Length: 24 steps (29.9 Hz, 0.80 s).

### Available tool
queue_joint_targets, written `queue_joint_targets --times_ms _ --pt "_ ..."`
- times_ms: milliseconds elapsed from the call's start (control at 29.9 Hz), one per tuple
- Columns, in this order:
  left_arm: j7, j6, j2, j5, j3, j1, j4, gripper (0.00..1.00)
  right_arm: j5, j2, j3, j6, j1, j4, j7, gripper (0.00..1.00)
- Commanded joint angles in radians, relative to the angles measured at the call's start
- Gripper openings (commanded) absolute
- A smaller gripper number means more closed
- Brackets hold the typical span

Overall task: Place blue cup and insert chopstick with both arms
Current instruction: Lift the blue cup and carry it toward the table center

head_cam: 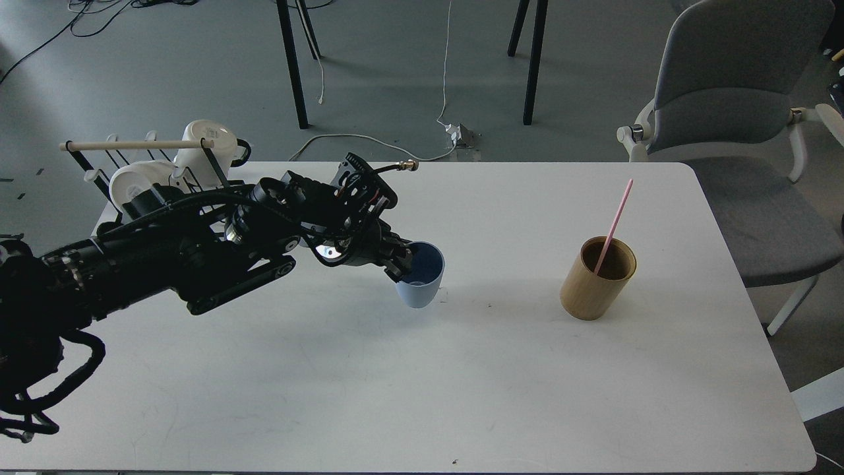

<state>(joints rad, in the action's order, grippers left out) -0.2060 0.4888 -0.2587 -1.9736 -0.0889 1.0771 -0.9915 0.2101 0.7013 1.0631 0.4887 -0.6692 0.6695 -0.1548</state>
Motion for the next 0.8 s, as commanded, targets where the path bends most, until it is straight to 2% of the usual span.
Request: queue_joint_targets --times_ms 0,201,568,702,769 --pt "0.000 0.000 0.018 -0.001 0.000 -0.005 0.002 0.07 0.000 0.001 0.000 0.000 0.000 -0.001 0.000 0.99" --pt "0.002 0.000 0.025 -0.002 -0.002 -0.023 0.002 0.09 0.000 0.003 0.000 0.000 0.003 -0.001 0.000 0.99" --pt "0.000 0.000 0.013 0.007 -0.008 -0.014 -0.004 0.23 0.000 0.003 0.000 0.000 0.010 -0.001 0.000 0.99" --pt "-0.009 0.000 0.004 0.015 -0.025 -0.009 -0.015 0.35 0.000 0.004 0.000 0.000 0.010 -0.002 0.000 0.99" --pt "-0.010 0.000 -0.002 0.050 -0.069 -0.009 -0.015 0.48 0.000 0.006 -0.002 0.000 0.011 -0.002 0.000 0.99"
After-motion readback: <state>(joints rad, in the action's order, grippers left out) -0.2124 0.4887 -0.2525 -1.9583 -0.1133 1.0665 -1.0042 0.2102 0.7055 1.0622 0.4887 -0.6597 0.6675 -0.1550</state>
